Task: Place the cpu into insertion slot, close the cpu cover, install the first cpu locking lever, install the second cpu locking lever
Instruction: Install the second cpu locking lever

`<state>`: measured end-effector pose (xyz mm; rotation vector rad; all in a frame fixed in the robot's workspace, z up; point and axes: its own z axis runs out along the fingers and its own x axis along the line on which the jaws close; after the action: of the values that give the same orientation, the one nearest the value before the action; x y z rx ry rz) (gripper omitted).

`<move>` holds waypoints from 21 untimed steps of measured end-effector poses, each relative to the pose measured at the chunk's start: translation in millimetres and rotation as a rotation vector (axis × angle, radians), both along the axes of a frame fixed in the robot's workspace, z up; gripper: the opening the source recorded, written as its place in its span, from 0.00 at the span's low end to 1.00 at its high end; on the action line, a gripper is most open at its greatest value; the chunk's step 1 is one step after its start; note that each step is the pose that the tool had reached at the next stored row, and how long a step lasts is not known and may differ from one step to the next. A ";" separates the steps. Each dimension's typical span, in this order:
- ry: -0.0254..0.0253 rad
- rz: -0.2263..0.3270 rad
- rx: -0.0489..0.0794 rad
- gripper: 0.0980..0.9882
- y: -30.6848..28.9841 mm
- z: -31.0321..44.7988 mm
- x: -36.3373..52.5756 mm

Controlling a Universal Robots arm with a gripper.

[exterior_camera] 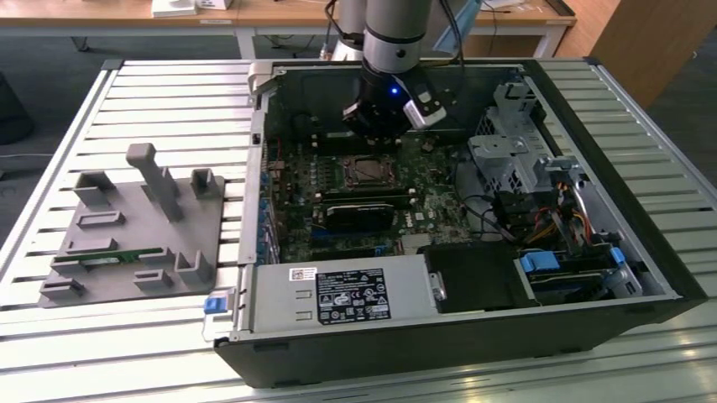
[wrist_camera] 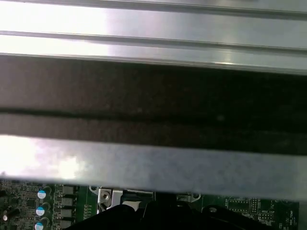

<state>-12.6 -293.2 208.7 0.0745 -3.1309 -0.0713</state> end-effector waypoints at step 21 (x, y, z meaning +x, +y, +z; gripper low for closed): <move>0.0000 0.000 -0.001 0.01 -5.3 27.7 0.0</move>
<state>-12.7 -298.5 236.4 0.0743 -3.1309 -0.0701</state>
